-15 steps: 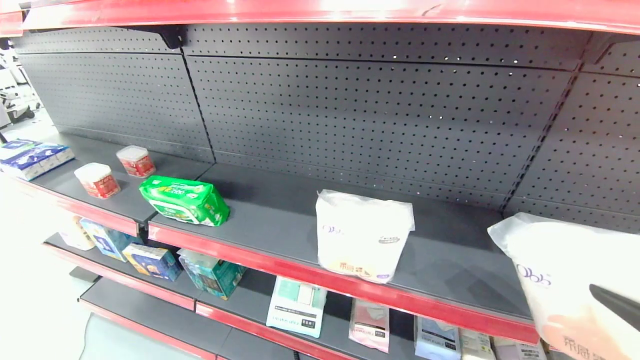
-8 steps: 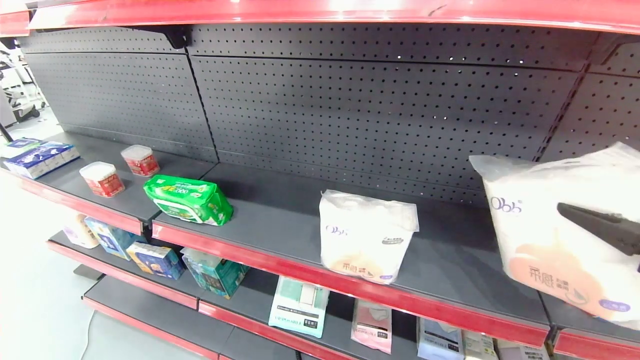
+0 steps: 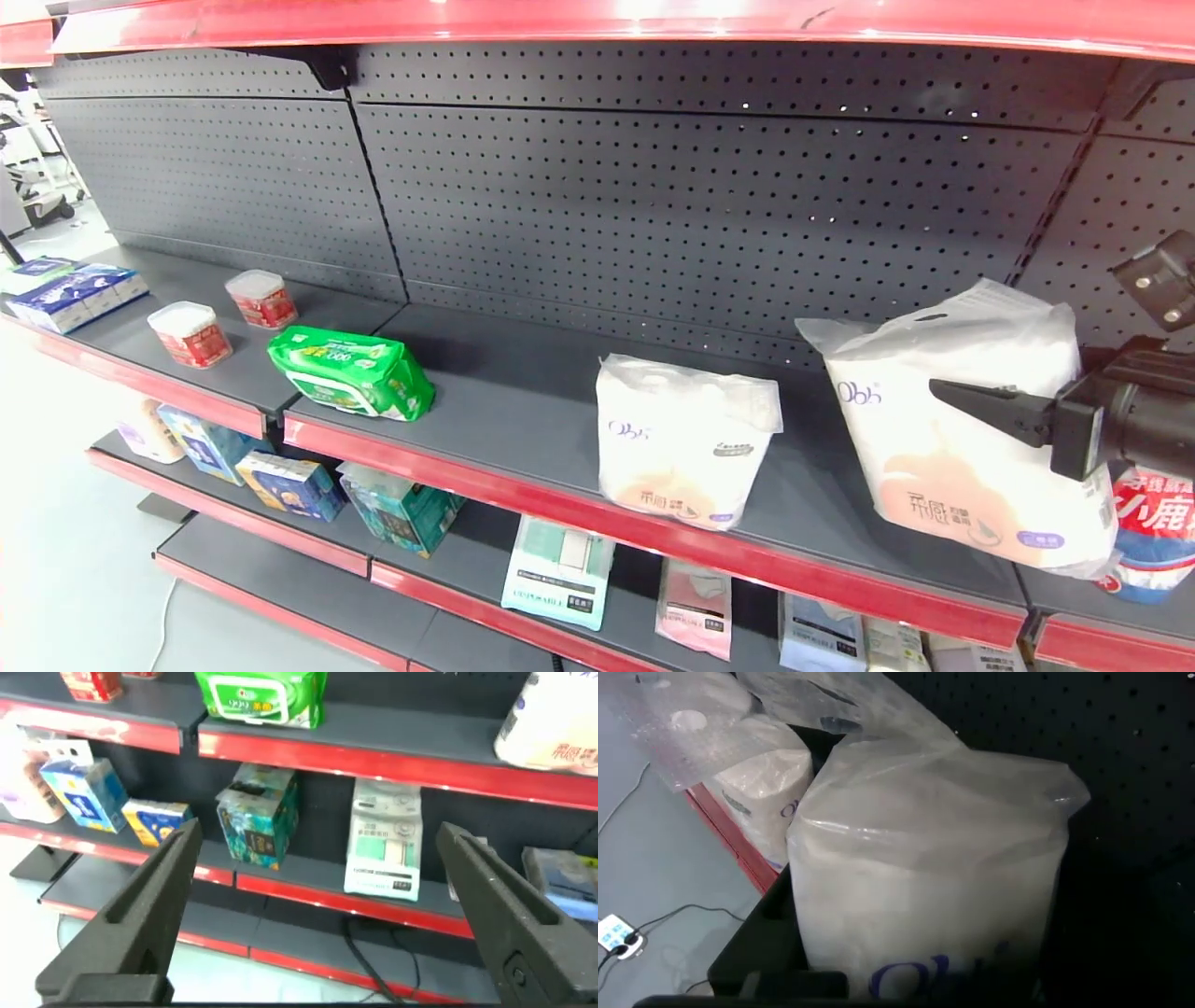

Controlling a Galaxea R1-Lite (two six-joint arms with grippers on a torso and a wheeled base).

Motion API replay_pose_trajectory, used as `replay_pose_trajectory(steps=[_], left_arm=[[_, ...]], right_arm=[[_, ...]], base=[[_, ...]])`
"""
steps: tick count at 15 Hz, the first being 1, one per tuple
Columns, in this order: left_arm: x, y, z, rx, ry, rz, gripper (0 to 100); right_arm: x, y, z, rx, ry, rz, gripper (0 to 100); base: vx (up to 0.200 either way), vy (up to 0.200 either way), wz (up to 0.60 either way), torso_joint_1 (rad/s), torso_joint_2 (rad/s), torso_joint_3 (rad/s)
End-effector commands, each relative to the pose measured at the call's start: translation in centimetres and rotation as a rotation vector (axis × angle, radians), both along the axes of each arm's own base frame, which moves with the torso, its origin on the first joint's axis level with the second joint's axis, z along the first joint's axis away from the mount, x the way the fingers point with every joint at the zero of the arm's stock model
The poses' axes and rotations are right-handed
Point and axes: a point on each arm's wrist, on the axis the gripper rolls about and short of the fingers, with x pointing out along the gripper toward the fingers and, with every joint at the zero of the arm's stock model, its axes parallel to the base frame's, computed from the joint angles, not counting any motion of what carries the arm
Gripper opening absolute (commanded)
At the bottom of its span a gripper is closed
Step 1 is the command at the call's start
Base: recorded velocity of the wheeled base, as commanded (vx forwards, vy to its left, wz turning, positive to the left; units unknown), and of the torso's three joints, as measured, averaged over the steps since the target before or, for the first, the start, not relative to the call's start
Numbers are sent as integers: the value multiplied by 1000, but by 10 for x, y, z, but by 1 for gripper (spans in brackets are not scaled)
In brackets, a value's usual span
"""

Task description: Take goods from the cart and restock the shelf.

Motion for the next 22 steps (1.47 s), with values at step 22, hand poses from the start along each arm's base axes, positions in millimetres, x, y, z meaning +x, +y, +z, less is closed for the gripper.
replay_pose_trajectory(steps=[22], left_arm=[[7, 3, -6, -38, -135, 109, 100]], right_arm=[[8, 1, -7, -13, 33, 4, 0]], base=[[0, 0, 0, 0, 0, 0]])
